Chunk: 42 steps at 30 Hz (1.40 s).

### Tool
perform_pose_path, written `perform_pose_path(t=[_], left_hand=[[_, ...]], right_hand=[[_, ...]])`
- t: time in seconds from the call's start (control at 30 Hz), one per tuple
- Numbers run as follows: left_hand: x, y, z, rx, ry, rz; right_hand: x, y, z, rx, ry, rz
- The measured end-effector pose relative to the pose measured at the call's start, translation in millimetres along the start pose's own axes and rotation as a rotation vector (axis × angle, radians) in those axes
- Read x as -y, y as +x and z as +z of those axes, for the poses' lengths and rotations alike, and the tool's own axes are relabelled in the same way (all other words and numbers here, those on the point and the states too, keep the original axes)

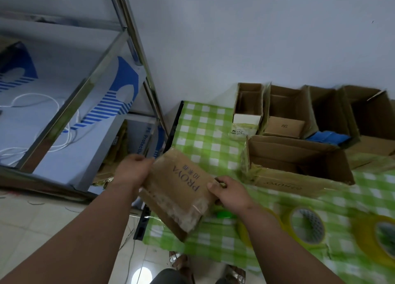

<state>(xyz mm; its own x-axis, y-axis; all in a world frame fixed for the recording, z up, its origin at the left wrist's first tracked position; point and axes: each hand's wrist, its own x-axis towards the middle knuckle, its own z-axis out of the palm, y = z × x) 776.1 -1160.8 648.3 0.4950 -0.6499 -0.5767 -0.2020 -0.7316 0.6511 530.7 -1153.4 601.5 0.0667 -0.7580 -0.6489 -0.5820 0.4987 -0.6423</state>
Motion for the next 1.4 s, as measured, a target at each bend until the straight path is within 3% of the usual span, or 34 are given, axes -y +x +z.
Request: perform_pose_path(t=[0.13, 0.23, 0.33, 0.4, 0.47, 0.57, 0.73, 0.93, 1.4], left_hand=[[-28, 1, 6, 0.108, -0.493, 0.055], [-25, 6, 17, 0.014, -0.338, 0.221], [-10, 9, 23, 0.049, -0.212, 0.001], [2, 5, 32, 0.282, -0.247, -0.211], [8, -1, 43, 0.462, -0.263, -0.250], [1, 3, 57, 0.441, -0.287, -0.129], [-32, 22, 63, 0.423, -0.270, 0.031], [-67, 43, 72, 0.486, -0.240, 0.036], [-116, 85, 114, 0.582, -0.213, 0.206]], right_hand=[[1, 5, -7, -0.025, 0.366, 0.206], [-4, 8, -8, -0.071, 0.612, 0.322], [-7, 13, -6, -0.097, 0.775, 0.335], [-6, 13, -5, -0.083, 0.797, 0.313], [-4, 12, -2, -0.014, 0.770, 0.250], [2, 11, -1, 0.068, 0.741, 0.178], [18, 18, 1, 0.038, 0.854, 0.149], [49, 42, 3, -0.068, 0.890, 0.076], [81, 70, -6, -0.113, 1.080, 0.030]])
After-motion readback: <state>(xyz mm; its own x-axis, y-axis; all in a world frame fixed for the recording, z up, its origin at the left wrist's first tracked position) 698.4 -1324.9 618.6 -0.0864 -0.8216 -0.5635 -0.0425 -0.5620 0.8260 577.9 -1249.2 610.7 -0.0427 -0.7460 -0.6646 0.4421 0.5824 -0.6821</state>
